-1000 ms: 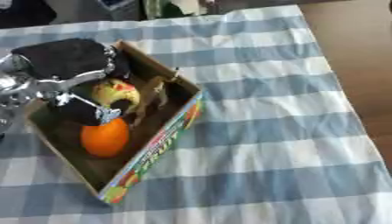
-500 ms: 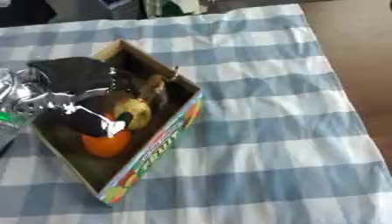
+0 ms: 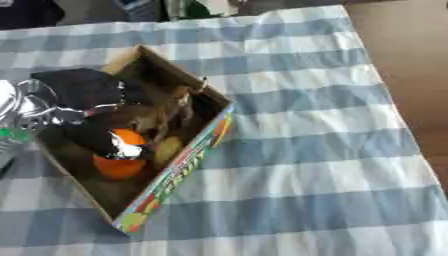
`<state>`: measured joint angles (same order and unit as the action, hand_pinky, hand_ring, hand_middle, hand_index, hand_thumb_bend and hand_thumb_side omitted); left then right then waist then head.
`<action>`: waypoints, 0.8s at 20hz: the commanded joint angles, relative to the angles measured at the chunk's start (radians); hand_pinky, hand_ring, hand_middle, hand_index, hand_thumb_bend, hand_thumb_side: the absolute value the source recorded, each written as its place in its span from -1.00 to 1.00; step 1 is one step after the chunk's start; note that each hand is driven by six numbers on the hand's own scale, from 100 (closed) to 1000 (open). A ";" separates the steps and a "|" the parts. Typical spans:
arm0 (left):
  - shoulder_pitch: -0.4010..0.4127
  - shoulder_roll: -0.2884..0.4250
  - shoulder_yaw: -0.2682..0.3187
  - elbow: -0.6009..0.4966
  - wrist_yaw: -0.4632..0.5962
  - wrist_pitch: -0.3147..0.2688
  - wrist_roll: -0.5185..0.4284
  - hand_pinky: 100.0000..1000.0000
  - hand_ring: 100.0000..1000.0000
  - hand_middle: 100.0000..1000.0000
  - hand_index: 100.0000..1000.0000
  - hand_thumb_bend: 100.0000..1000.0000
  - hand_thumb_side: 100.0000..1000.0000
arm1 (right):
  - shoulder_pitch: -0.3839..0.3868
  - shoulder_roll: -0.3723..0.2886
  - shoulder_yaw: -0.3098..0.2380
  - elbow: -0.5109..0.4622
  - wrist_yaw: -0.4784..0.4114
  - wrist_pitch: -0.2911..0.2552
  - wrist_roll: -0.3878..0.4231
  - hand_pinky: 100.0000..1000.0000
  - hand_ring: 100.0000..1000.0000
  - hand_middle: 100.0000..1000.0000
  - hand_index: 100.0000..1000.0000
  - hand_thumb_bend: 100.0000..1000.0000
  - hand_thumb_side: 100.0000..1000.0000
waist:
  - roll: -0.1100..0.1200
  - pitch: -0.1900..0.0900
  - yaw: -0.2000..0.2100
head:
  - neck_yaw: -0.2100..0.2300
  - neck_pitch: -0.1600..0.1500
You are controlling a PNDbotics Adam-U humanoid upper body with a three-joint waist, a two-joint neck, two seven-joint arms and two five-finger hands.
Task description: Pick up objects on the table and place them in the box.
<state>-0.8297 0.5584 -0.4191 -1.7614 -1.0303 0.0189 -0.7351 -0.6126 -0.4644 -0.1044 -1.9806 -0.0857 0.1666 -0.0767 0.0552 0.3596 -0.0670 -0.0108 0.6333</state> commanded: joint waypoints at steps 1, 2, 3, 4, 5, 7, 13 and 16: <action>0.004 -0.001 0.079 -0.092 -0.031 0.081 0.175 0.25 0.69 0.58 0.78 -1.00 1.00 | -0.011 -0.015 -0.009 -0.019 0.002 -0.002 -0.003 0.57 0.88 0.24 0.64 -0.75 0.09 | -0.006 -0.026 0.003 | 0.001 0.008; 0.016 -0.012 0.102 -0.125 -0.032 0.111 0.248 0.20 0.64 0.54 0.74 -1.00 1.00 | -0.011 -0.015 -0.010 -0.019 0.002 -0.003 -0.004 0.57 0.88 0.24 0.64 -0.75 0.08 | -0.007 -0.027 0.005 | 0.001 0.010; 0.030 -0.034 0.129 -0.156 -0.017 0.144 0.321 0.16 0.60 0.51 0.72 -1.00 1.00 | -0.010 -0.013 -0.010 -0.019 0.001 -0.003 -0.005 0.57 0.88 0.24 0.64 -0.75 0.08 | -0.007 -0.028 0.007 | 0.001 0.011; 0.043 -0.056 0.154 -0.184 0.013 0.175 0.389 0.15 0.59 0.50 0.71 -1.00 1.00 | -0.009 -0.012 -0.011 -0.019 0.001 -0.003 -0.006 0.57 0.88 0.24 0.64 -0.75 0.08 | -0.008 -0.030 0.009 | 0.002 0.012; 0.055 -0.081 0.180 -0.207 0.047 0.204 0.451 0.09 0.52 0.45 0.68 -1.00 1.00 | -0.008 -0.011 -0.011 -0.019 0.001 -0.003 -0.007 0.57 0.88 0.24 0.64 -0.75 0.09 | -0.009 -0.031 0.012 | 0.002 0.013; 0.077 -0.142 0.244 -0.231 0.140 0.253 0.605 -0.01 0.43 0.37 0.63 -1.00 1.00 | -0.008 -0.008 -0.012 -0.019 0.003 -0.004 -0.009 0.57 0.88 0.24 0.64 -0.76 0.09 | -0.012 -0.034 0.017 | 0.006 0.015; 0.160 -0.215 0.346 -0.238 0.412 0.201 1.021 -0.09 0.30 0.24 0.58 -1.00 0.97 | -0.005 -0.003 -0.014 -0.019 0.007 -0.010 -0.015 0.57 0.88 0.24 0.64 -0.78 0.09 | -0.016 -0.045 0.029 | 0.020 0.021; 0.222 -0.235 0.382 -0.239 0.513 0.148 1.155 -0.11 0.25 0.20 0.56 -1.00 0.74 | -0.004 0.000 -0.016 -0.019 0.008 -0.018 -0.022 0.56 0.88 0.25 0.64 -0.82 0.09 | -0.019 -0.051 0.036 | 0.023 0.023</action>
<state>-0.6002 0.3215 -0.0610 -1.9819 -0.5589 0.1846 0.3640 -0.6068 -0.4520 -0.1107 -1.9806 -0.0858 0.1527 -0.0947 0.0393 0.3325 -0.0315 0.0079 0.6507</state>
